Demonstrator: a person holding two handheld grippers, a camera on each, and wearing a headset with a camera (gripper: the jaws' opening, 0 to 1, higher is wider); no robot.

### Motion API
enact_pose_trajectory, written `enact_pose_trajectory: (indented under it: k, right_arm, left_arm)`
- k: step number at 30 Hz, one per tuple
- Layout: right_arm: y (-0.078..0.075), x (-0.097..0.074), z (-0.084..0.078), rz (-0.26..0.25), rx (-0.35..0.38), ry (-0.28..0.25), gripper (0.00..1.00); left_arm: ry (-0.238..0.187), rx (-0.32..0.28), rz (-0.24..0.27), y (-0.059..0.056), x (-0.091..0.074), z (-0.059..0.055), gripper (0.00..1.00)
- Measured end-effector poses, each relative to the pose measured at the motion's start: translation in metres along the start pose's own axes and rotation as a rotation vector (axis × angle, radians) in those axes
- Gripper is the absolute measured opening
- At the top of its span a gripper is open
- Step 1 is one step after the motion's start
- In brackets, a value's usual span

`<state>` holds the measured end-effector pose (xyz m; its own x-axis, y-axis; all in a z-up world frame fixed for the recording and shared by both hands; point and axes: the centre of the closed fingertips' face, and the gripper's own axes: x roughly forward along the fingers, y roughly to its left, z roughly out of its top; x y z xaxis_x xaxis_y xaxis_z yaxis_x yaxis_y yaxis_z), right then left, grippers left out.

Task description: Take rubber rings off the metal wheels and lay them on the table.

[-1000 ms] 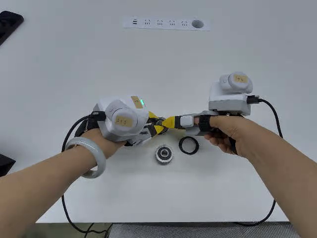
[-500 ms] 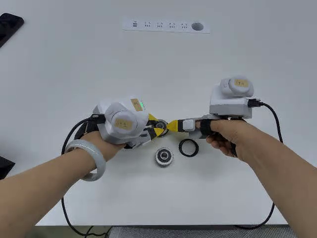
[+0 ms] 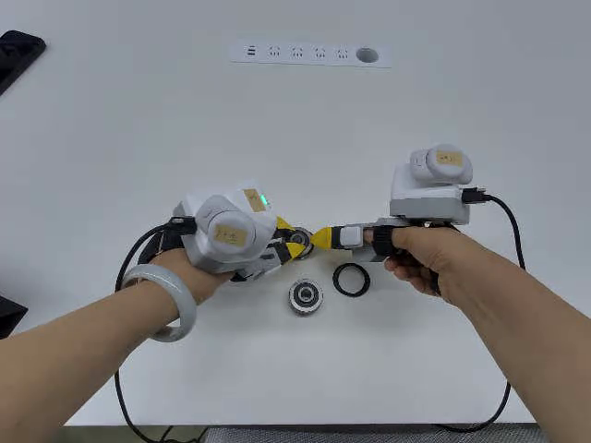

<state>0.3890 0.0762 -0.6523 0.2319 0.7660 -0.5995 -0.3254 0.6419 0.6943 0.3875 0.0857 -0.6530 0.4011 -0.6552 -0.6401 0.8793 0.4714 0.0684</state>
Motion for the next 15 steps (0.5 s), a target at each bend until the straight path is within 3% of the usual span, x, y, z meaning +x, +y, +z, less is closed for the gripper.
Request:
enact_pose_trajectory:
  k: [15]
  right_arm:
    - [0.0072,-0.0012,-0.0011,0.009,-0.006,-0.008,0.01]
  left_arm:
    - [0.003,0.002,-0.002,-0.0009,-0.0009,-0.0004,0.13]
